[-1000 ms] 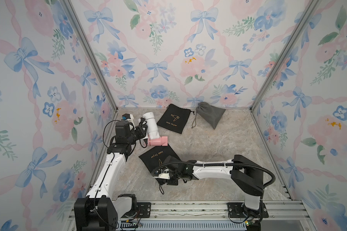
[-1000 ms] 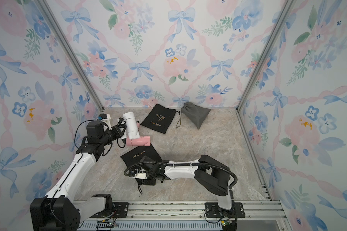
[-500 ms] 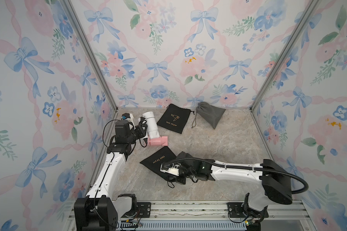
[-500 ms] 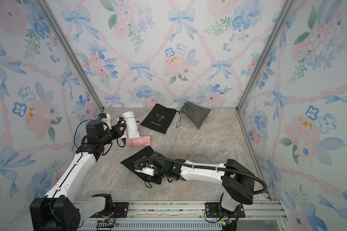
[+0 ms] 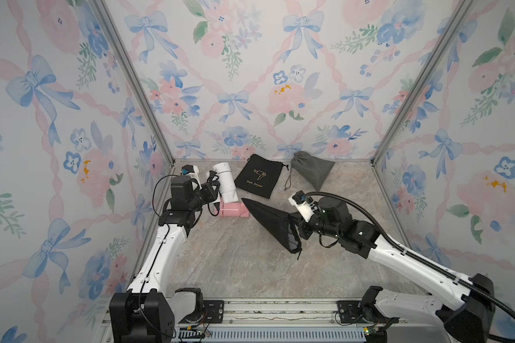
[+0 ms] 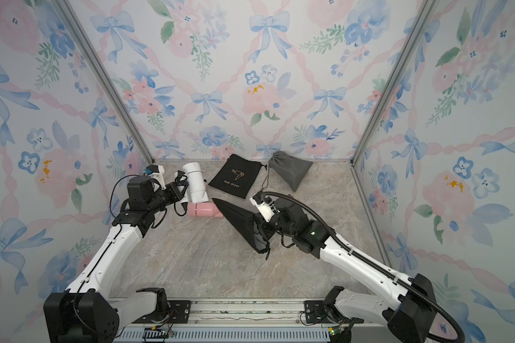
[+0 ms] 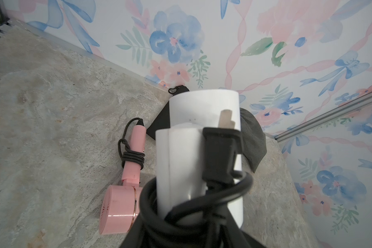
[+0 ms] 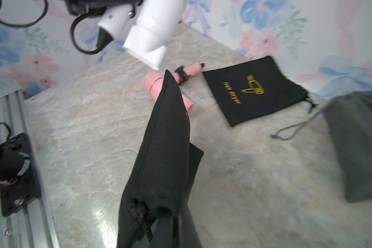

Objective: Pack away hair dryers
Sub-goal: Adjust the drawstring bag at the center of the board.

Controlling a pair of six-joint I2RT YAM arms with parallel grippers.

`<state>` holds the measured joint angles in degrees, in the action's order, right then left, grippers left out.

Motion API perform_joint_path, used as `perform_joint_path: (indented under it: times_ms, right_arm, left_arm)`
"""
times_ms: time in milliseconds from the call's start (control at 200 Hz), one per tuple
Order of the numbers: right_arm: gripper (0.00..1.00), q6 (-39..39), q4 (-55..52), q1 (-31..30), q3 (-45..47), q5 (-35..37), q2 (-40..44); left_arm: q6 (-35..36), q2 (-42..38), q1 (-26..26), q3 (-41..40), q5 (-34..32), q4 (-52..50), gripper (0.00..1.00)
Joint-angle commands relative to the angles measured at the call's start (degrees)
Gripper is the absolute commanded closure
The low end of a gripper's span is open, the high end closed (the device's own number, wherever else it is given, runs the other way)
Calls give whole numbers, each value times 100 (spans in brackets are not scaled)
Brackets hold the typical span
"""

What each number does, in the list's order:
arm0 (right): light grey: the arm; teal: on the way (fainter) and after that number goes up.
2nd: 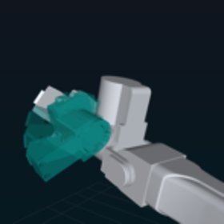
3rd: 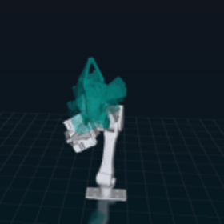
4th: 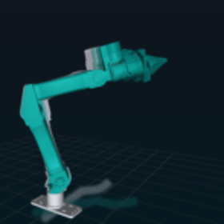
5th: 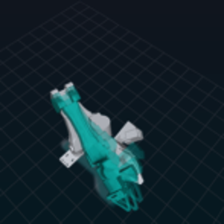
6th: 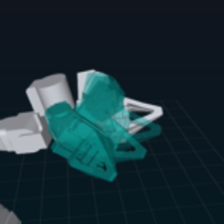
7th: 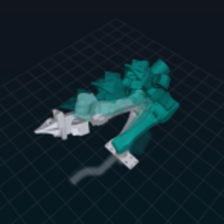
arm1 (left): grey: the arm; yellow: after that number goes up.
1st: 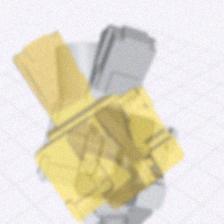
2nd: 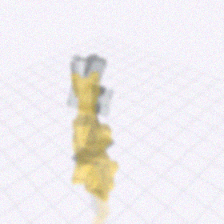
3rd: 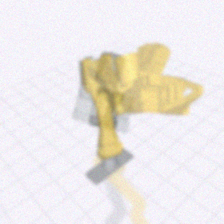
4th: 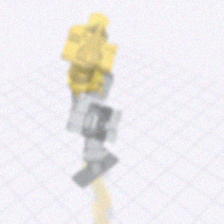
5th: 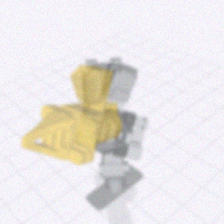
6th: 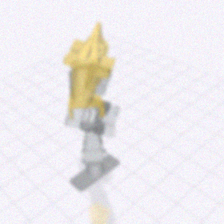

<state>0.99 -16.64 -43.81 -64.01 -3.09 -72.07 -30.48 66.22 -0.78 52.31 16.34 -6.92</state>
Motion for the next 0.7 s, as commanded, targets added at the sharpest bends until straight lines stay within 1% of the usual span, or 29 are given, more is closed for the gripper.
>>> perform_joint_path:
  times_ms: [0, 65, 140, 240, 300, 375, 460, 550, 605, 650, 695]
  right_arm:
    - [100, -61, -1012, 211, -341, 990, 231]
    - [100, -68, -1414, 238, -519, 1484, 280]
    - [100, -182, -1663, 162, -668, 1852, 218]
    - [100, -536, -1641, 3, -808, 2150, -224]
    - [100, -885, -1648, -45, -1028, 2225, -790]
    - [100, -1180, -1656, -93, -1472, 2229, -1706]
    - [99, -1111, -1635, -193, -2202, 2035, -2837]
    - [100, -968, -1737, -206, -2916, 1583, -3692]
    - [90, -910, -1751, -208, -3118, 1313, -3969]
    - [77, -891, -1645, -193, -3063, 1072, -3989]
    - [59, -907, -1399, -157, -2834, 844, -3856]
  left_arm:
    - [36, 29, -170, 295, 89, 413, 80]
    - [25, 45, -249, 310, 71, 427, 80]
    - [25, 75, -312, 327, 93, 441, 80]
    - [25, 67, -366, 317, 113, 460, 80]
    - [32, 46, -371, 287, 98, 463, 80]
    - [60, 5, -371, 247, 80, 463, 80]
    - [55, -47, -371, 192, 80, 458, 80]
    - [66, -111, -371, 141, 55, 461, 80]
    - [68, -170, -373, 112, 38, 461, 80]
    - [77, -219, -371, 76, 21, 460, 80]
    - [99, -257, -363, 47, 2, 462, 80]
